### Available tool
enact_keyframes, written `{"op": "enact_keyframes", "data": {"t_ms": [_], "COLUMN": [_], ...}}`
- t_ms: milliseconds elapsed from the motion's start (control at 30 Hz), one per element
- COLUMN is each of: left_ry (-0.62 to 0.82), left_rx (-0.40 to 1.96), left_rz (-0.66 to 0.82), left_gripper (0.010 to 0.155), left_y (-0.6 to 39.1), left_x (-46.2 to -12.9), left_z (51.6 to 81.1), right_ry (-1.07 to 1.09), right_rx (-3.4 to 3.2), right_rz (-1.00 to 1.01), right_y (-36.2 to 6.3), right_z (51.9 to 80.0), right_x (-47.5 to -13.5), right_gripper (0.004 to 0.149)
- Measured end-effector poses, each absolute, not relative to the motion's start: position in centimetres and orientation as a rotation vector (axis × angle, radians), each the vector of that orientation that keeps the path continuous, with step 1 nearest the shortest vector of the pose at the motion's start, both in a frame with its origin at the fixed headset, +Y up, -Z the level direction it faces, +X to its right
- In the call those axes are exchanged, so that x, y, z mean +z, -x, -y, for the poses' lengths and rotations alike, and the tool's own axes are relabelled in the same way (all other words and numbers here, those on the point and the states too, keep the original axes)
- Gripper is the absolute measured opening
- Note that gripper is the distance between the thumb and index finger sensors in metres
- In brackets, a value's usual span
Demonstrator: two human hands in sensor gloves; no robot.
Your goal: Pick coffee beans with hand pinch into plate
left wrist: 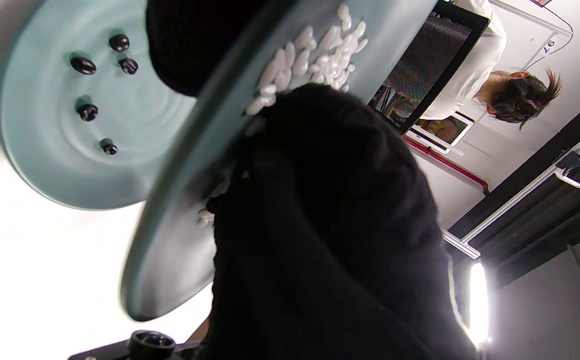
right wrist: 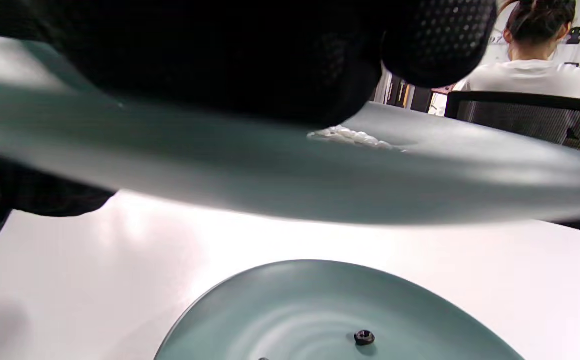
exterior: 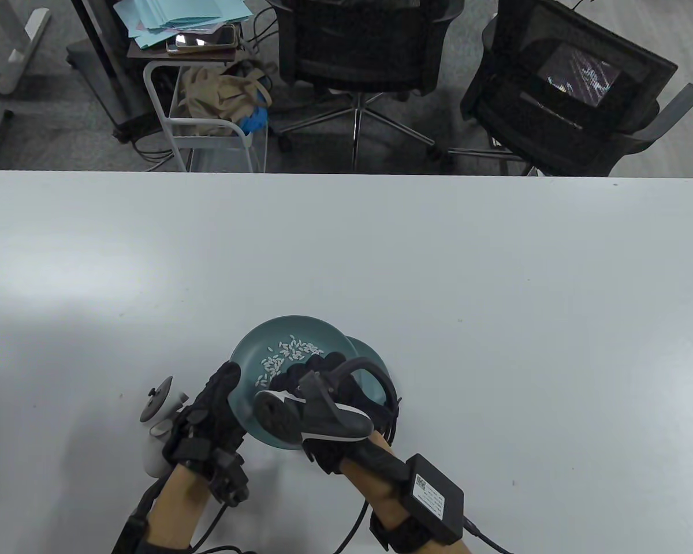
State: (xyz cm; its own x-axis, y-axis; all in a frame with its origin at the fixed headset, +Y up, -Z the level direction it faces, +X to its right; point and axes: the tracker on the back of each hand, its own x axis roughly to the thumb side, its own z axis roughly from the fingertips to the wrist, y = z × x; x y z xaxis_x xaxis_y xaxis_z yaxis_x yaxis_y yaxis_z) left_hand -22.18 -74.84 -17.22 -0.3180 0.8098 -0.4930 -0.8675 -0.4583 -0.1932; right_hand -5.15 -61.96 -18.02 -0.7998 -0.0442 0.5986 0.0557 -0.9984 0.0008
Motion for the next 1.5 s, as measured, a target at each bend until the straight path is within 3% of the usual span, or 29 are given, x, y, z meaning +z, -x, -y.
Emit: {"op": "enact_keyframes", "data": {"t_ms": [500,1067,1500], "left_ry": [0.617,0.597,0.524], "left_rx": [1.929,1.974,2.03], "left_rz": [-0.125,-0.132,-0.135], "left_gripper": [0.063,0.063,0.063], "left_y": [22.5,23.3,24.8], "left_x": [-17.3,-17.6,-17.7], "left_z": [74.6,74.7,74.2], "right_ry": [1.023,1.077,0.96], "right_rx": [-2.979,-3.147,-3.265], "right_rz": [-0.017,-0.464,-0.788], "right_y": [4.8,2.7,0.7], "right_z": [62.3,60.6,59.4], "right_x": [-18.3,-18.3,-18.4], "right_gripper": [0.039,0.039,0.038]}}
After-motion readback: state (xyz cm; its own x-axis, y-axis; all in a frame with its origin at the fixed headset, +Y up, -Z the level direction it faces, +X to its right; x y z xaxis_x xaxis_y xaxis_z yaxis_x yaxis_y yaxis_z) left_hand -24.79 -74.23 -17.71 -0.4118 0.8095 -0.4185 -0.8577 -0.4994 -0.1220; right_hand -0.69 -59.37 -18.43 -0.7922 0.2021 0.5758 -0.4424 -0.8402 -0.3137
